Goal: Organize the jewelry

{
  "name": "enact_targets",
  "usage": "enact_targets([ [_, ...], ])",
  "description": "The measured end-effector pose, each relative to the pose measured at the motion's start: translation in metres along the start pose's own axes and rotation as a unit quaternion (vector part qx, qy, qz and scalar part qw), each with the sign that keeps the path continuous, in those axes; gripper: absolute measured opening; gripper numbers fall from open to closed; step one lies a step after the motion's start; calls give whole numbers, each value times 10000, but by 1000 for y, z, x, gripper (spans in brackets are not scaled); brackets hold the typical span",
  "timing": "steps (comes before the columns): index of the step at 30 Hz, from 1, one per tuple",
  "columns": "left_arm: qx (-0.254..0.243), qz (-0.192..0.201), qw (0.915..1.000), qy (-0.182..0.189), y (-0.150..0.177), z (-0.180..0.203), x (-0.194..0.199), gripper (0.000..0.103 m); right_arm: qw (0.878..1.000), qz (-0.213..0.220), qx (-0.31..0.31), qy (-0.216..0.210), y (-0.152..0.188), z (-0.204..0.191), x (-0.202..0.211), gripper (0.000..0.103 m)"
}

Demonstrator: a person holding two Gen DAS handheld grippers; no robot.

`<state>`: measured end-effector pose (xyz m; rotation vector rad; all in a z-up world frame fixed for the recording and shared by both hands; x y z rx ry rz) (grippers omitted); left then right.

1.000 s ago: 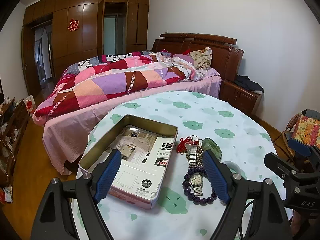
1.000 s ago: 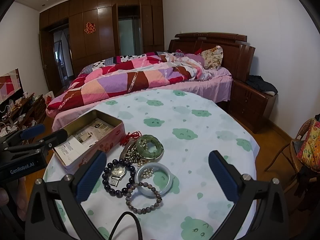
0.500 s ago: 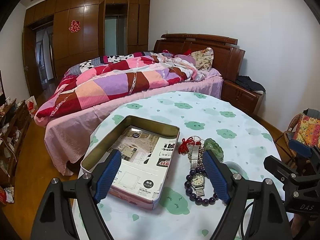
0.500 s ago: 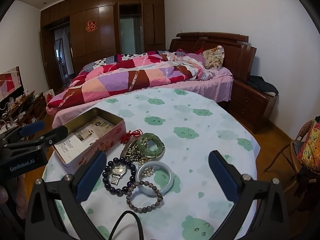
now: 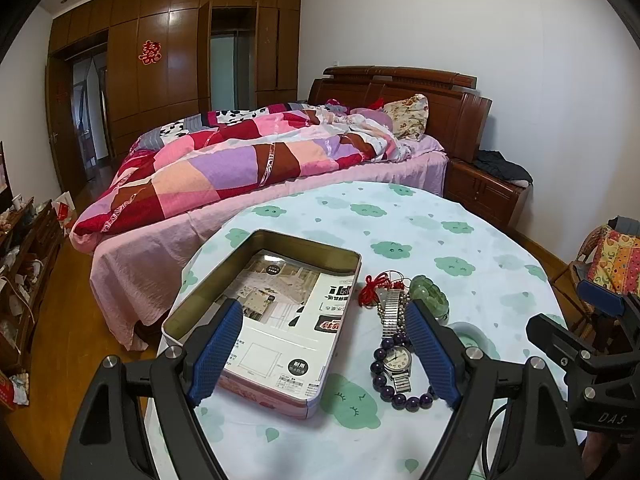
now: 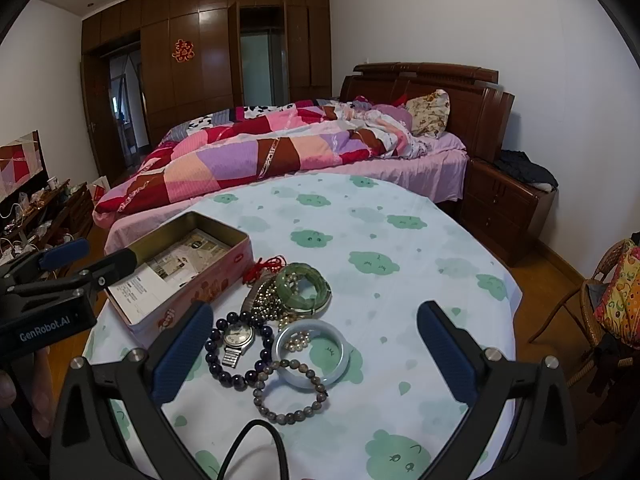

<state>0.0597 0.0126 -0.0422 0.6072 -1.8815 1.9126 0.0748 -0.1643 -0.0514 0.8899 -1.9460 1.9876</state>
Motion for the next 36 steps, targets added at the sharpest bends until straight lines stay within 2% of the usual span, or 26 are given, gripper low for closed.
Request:
enact_targets([
  [9,-306,-2,9994,-149,3,3,-7,83,9998,-153,-146,-21,8,1,-9,103],
  [17,-176,-32,9996,-202,1,-5,-10,83,9996,-264,-53,-31,9,-2,-16,103],
  [26,-322,-62,9993,-155,-3,7,-12,83,9996,-250,-156,2,4,11,-14,103],
  [36,-196,-122,9997,-114,-14,7,-23,83,9995,-323,-66,-9,-7,14,-22,103],
])
Point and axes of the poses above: each gripper's, at about its wrist camera, not at the fingertips, and x roughly against the way its jaws point, z to its right, y to its underside, the point moved 7 cm from there along -x, roughly the way its jaws point, and after that the axes turned 3 degrees about -x, right-handed, at the moved point
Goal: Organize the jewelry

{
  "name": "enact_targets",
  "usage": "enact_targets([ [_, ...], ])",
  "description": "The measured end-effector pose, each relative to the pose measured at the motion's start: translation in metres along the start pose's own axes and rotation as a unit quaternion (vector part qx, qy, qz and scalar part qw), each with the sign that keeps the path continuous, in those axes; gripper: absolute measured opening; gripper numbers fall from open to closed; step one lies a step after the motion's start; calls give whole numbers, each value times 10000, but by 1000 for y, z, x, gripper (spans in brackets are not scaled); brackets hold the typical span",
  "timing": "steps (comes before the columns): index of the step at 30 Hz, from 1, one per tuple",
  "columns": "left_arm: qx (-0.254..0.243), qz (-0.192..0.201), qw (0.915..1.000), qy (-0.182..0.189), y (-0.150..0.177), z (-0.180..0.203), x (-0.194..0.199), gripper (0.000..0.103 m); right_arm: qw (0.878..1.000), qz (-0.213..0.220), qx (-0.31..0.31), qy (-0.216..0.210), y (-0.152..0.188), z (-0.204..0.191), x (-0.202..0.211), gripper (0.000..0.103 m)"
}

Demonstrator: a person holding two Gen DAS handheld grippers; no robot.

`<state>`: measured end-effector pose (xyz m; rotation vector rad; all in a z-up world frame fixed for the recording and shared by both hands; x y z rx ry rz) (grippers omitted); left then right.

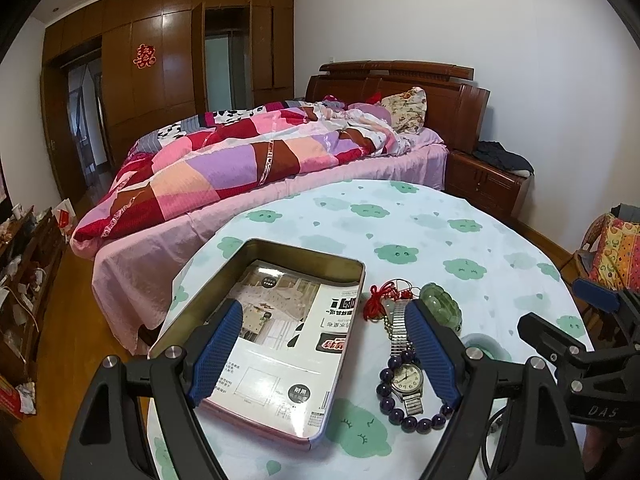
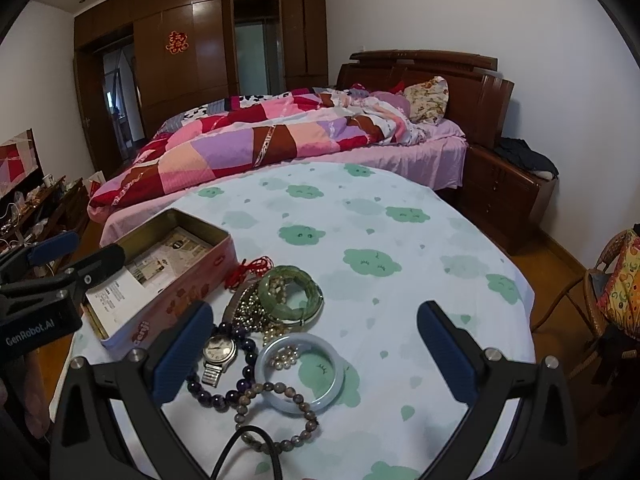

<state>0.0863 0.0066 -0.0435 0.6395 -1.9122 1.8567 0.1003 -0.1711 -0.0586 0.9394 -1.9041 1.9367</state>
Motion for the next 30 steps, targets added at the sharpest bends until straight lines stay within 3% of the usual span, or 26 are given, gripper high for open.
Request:
enact_targets([
  [7,109,-15,9999,-75,2,-1,1,83,10000,10,26,-7,3,0,0,103],
  [13,-121,-60,9999,8,11,9,0,83,10000,85,25,-8,7,6,2,103],
  [19,-160,-209,9996,54,20,11,-10,83,9999,-120,32,-22,21,10,-9,101],
  [24,-395,-492,9977,236,38,25,-23,83,9985,-510,58,-211,40,11,-18,77],
  [25,-464,-527,9971,277,41,29,-25,81,9979,-602,81,-239,45,11,-20,67],
  [26,-573,-584,9961,332,45,35,-27,67,9971,-705,131,-265,51,10,-22,59],
  [28,-665,-703,9940,514,50,44,-29,50,9954,-882,209,-316,59,8,-27,52],
  [30,-650,-882,9917,672,57,47,-33,50,9939,-996,236,-399,65,6,-28,49],
])
Point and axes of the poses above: each gripper's, at about its wrist camera, not at the fingertips, and x roughly against the way its jaws point, z to its right, y to its underside, the point moved 7 cm from there along -x, roughly the way its jaws point, and after that the axes turned 3 degrees about -x, right-handed, at the moved point
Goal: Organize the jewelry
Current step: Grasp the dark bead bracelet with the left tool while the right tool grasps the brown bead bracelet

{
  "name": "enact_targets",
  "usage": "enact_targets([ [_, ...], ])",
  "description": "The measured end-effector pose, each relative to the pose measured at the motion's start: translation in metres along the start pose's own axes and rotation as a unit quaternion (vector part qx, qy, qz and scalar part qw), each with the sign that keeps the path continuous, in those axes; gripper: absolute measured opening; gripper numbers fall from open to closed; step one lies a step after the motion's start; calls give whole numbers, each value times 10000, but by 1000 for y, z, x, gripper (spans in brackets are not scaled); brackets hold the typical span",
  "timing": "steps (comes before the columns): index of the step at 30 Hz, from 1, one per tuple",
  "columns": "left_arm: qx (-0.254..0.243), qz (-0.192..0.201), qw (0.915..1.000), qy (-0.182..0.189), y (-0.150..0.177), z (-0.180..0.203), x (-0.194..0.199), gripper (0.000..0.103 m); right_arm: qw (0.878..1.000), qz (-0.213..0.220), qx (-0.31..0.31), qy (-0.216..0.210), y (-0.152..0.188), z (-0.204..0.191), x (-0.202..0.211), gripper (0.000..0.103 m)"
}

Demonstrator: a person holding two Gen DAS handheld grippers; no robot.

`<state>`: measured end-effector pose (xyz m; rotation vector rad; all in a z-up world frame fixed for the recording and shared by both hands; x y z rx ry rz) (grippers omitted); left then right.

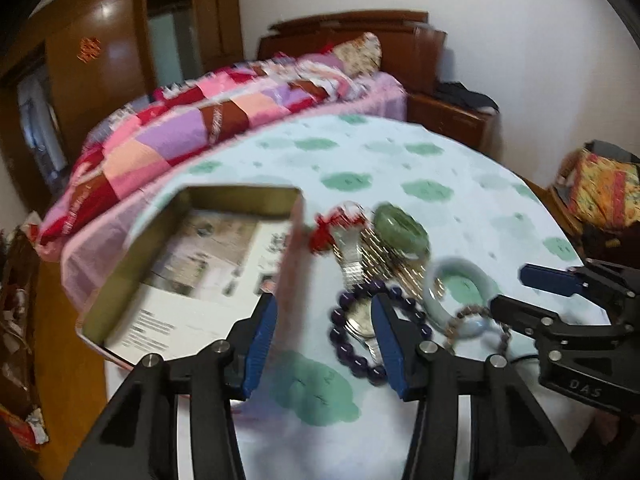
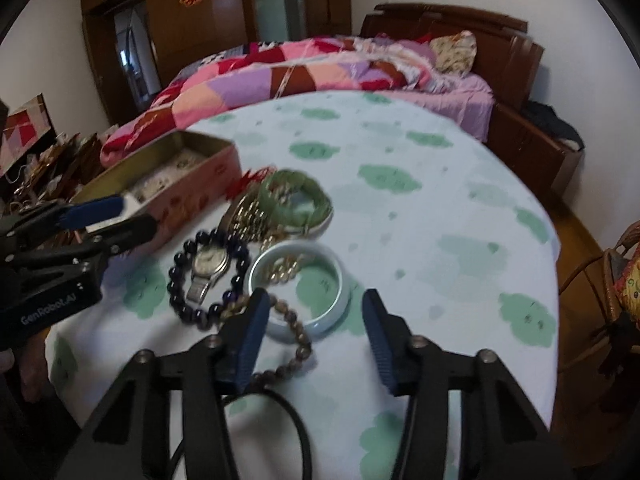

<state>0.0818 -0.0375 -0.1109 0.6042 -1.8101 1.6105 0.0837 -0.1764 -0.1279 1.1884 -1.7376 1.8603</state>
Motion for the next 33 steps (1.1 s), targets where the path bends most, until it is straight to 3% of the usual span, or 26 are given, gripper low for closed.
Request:
enact_targets([
  [3,79,-150,9997,189,6,2,-4,50,9999,-113,71,-16,6,-2,-3,47],
  [8,79,-357,9984,425,14,9,-15,49,9994,-304,170,-52,14,-5,-9,32],
  [13,-76,-401,9984,402,16,14,-20,42,9987,-441,171,-171,19,-7,-14,21],
  [15,-125,-402,9984,382,16,15,-19,37,9985,-487,165,-175,21,-7,-14,16],
  [17,-227,-417,9977,485,16,22,-18,20,9984,-495,183,-202,22,-7,-14,12],
  [20,-313,-472,9972,479,18,25,-19,20,9986,-430,202,-226,20,-7,-12,11],
  [26,149,-794,9951,563,25,9,-32,20,9996,-189,138,-153,12,-2,-5,11],
  [33,195,-722,9947,700,27,9,-32,16,9995,-145,214,-199,10,-5,-5,11],
])
Point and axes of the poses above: each gripper's, at about its wrist camera, not at the fingertips, and x roughly against the way its jaws point, z to its right, y to its underside, the point moved 7 cm from there along -x, roughly the way its jaws point, and after that the axes turned 3 degrees about -x, right-handed, at the moved point
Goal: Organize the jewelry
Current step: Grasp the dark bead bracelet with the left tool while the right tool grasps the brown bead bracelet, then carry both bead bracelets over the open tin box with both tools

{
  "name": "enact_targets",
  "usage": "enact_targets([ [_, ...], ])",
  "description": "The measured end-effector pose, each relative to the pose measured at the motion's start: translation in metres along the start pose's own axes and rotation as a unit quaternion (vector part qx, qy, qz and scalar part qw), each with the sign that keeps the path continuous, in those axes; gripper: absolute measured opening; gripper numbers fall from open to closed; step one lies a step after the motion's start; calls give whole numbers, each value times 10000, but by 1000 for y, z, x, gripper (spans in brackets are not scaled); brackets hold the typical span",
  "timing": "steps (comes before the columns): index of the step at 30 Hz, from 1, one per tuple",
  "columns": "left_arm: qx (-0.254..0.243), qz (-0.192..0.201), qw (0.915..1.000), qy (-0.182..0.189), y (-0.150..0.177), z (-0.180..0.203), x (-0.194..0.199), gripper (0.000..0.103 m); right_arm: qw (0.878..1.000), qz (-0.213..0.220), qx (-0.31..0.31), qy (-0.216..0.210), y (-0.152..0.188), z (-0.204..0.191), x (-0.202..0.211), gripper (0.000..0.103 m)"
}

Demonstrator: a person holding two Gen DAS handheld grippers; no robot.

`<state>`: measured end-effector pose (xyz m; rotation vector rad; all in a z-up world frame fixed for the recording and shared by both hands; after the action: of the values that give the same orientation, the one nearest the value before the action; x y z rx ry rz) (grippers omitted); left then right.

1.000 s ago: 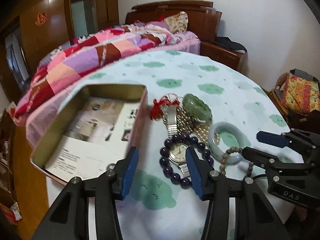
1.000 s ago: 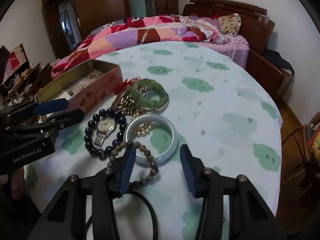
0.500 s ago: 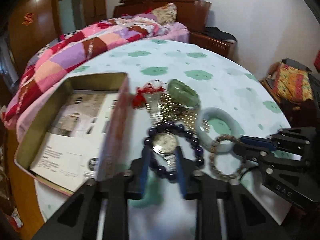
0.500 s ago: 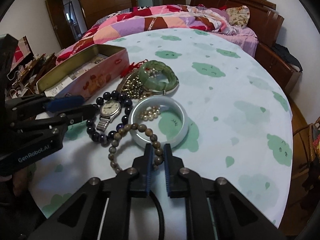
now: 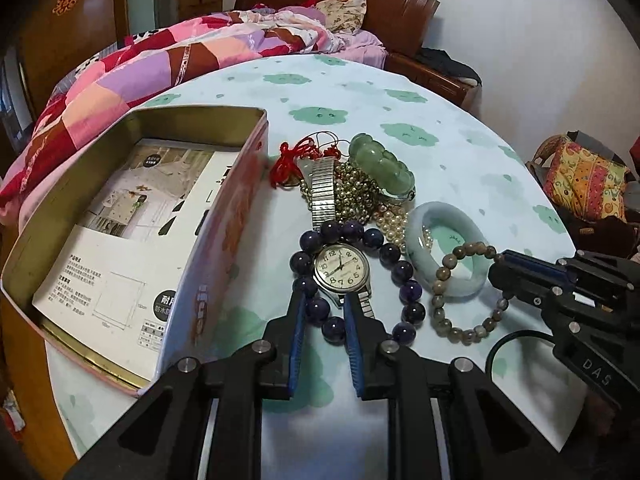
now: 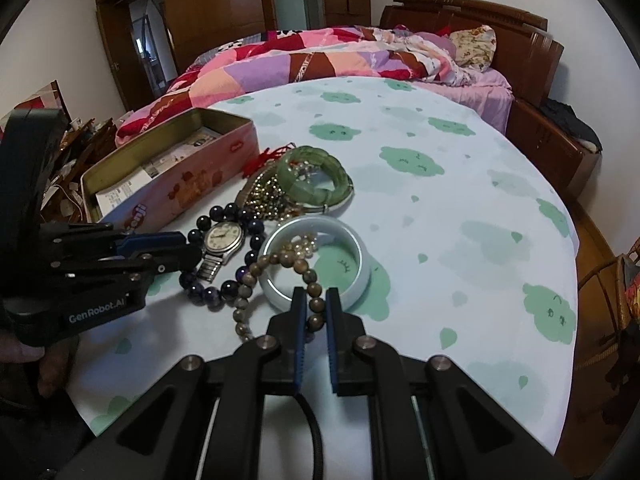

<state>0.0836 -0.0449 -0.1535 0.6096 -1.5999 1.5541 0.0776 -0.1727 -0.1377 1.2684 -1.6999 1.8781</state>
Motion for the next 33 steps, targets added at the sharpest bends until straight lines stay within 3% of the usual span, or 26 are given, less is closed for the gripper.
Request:
enact_targets([
  [2,-14,99,9999,-31,-1,-1,4,0,10000,30,-13,-15,0,0,1,11],
  [7,-75,162,9998,-40,-2,-1,9,0,9999,130,-44,-44,-3,1,5,11],
  [13,-34,68,9994,-334,-4,-8,5,0,9999,121,-52,-88,-4,1,4,11],
  [15,-7,26,9998,-177,-3,-5,3,8,9998,140,-45,-103,-3,0,4,11],
  [17,49,-122,9999,-97,0,-3,-3,40,9998,139,-52,-124,-2,1,3,11],
  [20,42,-124,9999,-50,3,0,-5,50,9997,118,-96,-177,-1,2,0,11],
  [24,157,-80,9998,79,4,-4,-4,49,9996,116,-143,-219,-1,4,-2,11],
  [26,105,-76,9999,80,5,-2,-4,28,9996,132,-152,-221,-1,4,-1,11],
  [31,-37,-68,9999,104,5,2,-5,24,9996,121,-135,-208,0,3,-2,11],
  [33,39,-48,9998,163,4,-1,-5,19,9996,126,-123,-200,0,3,-1,11],
])
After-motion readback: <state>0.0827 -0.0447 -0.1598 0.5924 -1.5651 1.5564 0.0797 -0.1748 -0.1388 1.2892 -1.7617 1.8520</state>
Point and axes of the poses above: each gripper's, at about its wrist camera, not at the fingertips, and x roughly against the way its jaws point, z to its right, y to its underside, the point moved 7 cm from there along -x, roughly the way its jaws point, and after that the axes turned 3 degrees about -x, right-handed, at the moved point
